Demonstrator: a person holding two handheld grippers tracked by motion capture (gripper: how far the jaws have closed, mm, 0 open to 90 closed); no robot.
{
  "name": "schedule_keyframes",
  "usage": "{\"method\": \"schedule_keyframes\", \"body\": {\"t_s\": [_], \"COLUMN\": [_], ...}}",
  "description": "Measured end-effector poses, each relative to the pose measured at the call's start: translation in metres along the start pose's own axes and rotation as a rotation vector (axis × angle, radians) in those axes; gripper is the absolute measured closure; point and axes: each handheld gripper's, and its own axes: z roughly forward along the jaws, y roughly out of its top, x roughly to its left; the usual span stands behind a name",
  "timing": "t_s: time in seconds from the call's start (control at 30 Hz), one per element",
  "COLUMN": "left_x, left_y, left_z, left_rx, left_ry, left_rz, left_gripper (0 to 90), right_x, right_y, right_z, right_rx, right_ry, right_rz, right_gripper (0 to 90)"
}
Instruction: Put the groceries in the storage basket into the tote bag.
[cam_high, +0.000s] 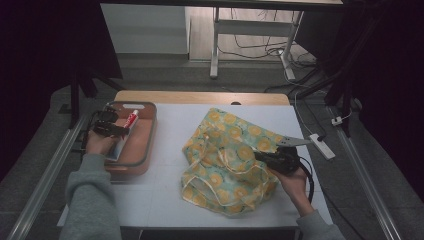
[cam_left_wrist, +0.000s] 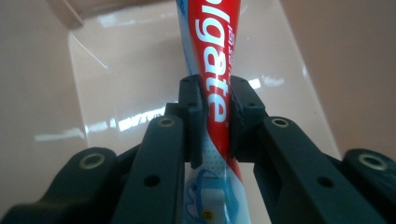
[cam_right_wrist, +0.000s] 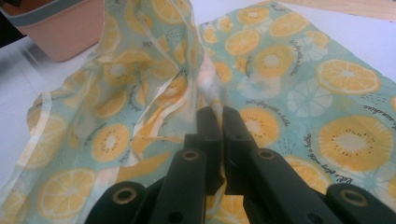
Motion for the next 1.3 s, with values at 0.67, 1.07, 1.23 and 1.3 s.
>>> {"method": "schedule_keyframes", "body": {"t_s": [0.67, 1.07, 1.23, 1.3], "left_x": [-0.011, -0.036, -0.053, -0.061], "left_y": [0.001, 0.004, 0.008, 0.009], "left_z": [-0.055, -0.079, -0.08, -0.079], "left_rx": [-0.228, -0.335, -0.338, -0.336], "left_ry": [-0.186, -0.366, -0.416, -0.431], "left_rz": [0.028, 0.1, 0.145, 0.165], "left_gripper": [77.6, 77.7, 77.7, 77.8], "right_x": [-0.002, -0.002, -0.002, -0.003], "right_y": [-0.001, -0.001, -0.001, -0.001], "right_z": [0.003, 0.005, 0.005, 0.005], "right_rx": [0.013, 0.017, 0.017, 0.018], "right_ry": [-0.011, -0.011, -0.012, -0.012], "right_rz": [-0.005, -0.005, -0.005, -0.002], "right_gripper": [87.3, 87.3, 87.3, 87.3]}}
